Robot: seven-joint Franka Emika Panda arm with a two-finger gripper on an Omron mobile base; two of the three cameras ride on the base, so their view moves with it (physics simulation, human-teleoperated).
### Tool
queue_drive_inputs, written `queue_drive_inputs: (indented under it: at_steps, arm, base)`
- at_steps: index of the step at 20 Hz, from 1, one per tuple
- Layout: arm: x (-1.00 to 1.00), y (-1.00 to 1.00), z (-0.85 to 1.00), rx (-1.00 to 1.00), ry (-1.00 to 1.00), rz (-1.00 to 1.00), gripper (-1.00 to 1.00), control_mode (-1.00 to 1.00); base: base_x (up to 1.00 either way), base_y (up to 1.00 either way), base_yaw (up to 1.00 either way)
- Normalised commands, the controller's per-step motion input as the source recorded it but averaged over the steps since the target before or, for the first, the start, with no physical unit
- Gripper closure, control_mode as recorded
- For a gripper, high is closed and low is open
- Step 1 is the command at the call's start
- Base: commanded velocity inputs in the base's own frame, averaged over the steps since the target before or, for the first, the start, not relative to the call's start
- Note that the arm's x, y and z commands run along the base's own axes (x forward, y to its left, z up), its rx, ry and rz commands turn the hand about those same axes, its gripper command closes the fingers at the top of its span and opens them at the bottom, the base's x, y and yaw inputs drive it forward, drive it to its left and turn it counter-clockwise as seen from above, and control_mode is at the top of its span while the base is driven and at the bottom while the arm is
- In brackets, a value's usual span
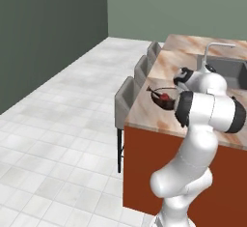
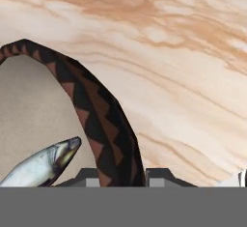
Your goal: The microwave is finished heating the fish and bell pepper. Take the bowl containing the food and place it on the dining counter.
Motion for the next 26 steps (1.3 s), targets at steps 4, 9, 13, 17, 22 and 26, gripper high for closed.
queue_drive_inputs:
  at_steps: [4, 9, 13, 17, 22, 26]
  arm:
    - [0.74, 0.0, -0.46, -0.04, 0.0, -0.03, 1.0, -1.0]
    - [0.7, 0.0, -0.27, 0.0, 0.0, -0.05, 1.0, -1.0]
    - [0.65, 0.0, -0.24, 0.0, 0.0, -0.04, 1.0, -1.0]
    - [0.45, 0.0, -0.08, 0.0, 0.0, -0.02, -1.0, -1.0]
    - [0.14, 0.0, 0.0, 0.0, 0.0, -0.02, -1.0, -1.0]
    - [-0.07, 0.0, 0.16, 0.0, 0.0, -0.03, -1.0, -1.0]
  base:
    - [0.0, 0.0, 0.0]
    - [0.0, 0.0, 0.0]
    - [0.0, 0.0, 0.0]
    - [0.0, 0.0, 0.0]
    - [0.0, 0.0, 0.0]
    - [0.0, 0.0, 0.0]
